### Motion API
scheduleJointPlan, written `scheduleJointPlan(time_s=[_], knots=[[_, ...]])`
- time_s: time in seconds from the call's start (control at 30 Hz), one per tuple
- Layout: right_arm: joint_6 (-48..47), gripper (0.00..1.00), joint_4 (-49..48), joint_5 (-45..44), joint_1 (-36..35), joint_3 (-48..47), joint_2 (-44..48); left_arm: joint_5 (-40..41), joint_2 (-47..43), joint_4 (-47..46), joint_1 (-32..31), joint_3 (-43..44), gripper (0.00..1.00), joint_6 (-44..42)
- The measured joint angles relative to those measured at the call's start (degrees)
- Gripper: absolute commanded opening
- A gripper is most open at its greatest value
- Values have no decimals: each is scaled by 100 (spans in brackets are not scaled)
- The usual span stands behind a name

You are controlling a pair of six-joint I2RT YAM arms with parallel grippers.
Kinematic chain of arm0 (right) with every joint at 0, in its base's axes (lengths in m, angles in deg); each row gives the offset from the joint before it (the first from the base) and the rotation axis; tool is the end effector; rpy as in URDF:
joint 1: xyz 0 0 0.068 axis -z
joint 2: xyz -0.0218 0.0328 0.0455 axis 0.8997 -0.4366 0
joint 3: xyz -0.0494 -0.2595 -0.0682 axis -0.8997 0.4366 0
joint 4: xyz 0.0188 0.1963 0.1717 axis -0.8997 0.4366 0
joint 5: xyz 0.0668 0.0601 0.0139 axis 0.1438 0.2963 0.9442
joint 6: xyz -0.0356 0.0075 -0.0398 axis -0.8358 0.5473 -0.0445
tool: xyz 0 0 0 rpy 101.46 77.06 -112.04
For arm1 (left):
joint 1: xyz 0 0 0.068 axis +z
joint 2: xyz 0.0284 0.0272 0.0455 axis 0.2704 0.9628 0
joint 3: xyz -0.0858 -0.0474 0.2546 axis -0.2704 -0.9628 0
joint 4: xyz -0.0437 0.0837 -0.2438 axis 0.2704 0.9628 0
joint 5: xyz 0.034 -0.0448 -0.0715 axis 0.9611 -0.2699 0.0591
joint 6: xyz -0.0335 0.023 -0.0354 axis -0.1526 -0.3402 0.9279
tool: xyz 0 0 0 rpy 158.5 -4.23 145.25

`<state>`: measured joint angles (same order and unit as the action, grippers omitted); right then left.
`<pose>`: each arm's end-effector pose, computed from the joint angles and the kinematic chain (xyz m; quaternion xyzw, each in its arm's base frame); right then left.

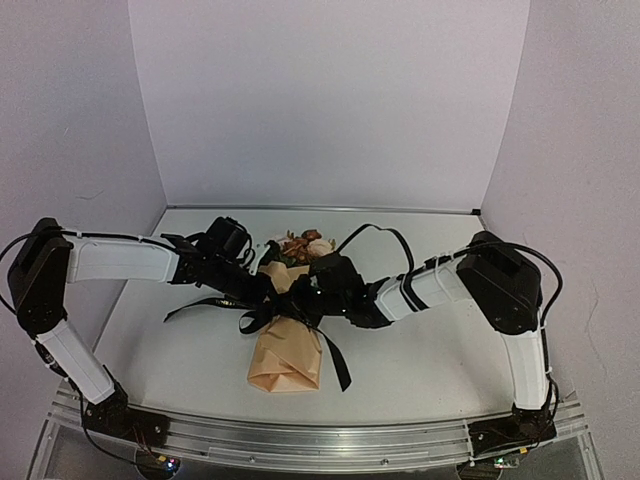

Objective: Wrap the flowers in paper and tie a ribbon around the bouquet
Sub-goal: Tie the half-tied ribbon around the folded bouquet.

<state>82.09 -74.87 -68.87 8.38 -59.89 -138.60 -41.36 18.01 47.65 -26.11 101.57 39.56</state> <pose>0.2582 0.3937 0.1432 0.0805 0.8271 0.5392 0.1366 0.2420 -0.2327 0.2024 0.2395 0.8983 -0.3068 0.2040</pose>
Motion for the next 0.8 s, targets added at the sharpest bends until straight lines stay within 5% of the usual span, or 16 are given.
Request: scheduleJointPlan(time_s=[0.23,0.8], knots=[[-12,0,-47,105,90,27,-34,-193,-5,-156,24,-57,37,104],[-25,0,-526,416,77,5,-195,-409,-387,-963,104,-468,47,1087]])
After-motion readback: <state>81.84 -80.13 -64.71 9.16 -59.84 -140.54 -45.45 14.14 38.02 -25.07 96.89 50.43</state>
